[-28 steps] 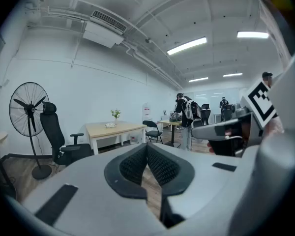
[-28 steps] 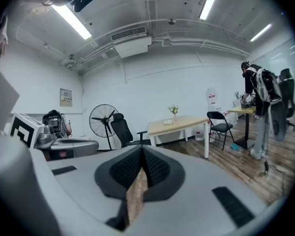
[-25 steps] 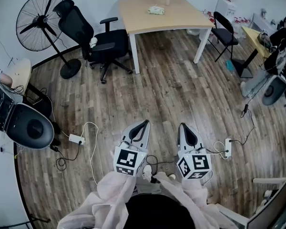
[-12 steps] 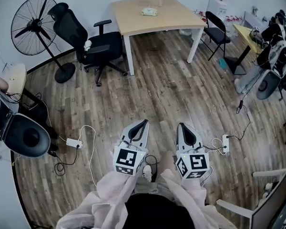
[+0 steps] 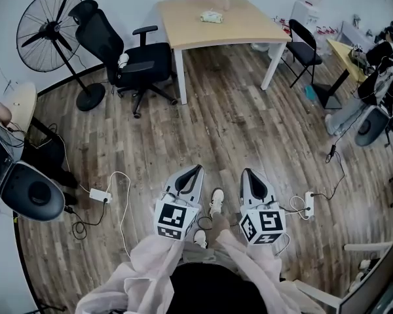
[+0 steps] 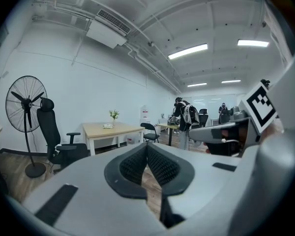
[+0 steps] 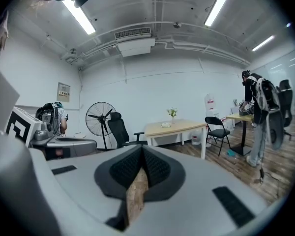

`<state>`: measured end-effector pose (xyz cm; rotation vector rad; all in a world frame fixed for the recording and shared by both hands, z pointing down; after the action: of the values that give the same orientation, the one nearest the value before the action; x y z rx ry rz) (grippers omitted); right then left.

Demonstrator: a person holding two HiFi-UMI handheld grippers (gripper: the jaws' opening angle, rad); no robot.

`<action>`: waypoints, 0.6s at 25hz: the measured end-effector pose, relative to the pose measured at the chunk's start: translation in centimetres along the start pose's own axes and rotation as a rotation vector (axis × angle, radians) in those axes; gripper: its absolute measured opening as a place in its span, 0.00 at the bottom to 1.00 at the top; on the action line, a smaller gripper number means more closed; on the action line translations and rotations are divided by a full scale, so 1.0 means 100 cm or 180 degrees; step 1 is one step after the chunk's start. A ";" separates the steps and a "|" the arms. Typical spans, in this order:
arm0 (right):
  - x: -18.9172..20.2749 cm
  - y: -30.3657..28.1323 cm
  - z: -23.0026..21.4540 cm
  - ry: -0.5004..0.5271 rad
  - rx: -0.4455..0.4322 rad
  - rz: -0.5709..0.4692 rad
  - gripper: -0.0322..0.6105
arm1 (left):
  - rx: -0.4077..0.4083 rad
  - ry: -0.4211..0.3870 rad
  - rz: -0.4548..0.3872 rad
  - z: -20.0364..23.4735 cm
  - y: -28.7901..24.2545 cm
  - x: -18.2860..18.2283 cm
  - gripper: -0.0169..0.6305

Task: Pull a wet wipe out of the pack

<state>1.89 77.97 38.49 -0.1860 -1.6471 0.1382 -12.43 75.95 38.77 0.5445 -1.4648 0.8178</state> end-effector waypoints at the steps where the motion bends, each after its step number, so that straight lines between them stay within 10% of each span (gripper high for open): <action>1: 0.001 -0.006 0.000 -0.0001 -0.0022 0.0017 0.07 | -0.0017 0.0003 0.0013 0.005 -0.004 0.000 0.05; 15: -0.025 -0.136 -0.023 0.0095 -0.0195 0.0121 0.07 | -0.0146 0.0063 0.0008 0.087 -0.105 -0.021 0.05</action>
<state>3.86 64.10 39.01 -0.2650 -1.6195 0.1132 -9.90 62.39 38.94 0.4990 -1.4628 0.7875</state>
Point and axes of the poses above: the fingertips, and each gripper's own axes: y backward along the fingers, z to its left, x out of its underside, the point moved 2 cm from there along y, backward along the fingers, and after that the axes turned 14 degrees about x, right-handed, at the moved point
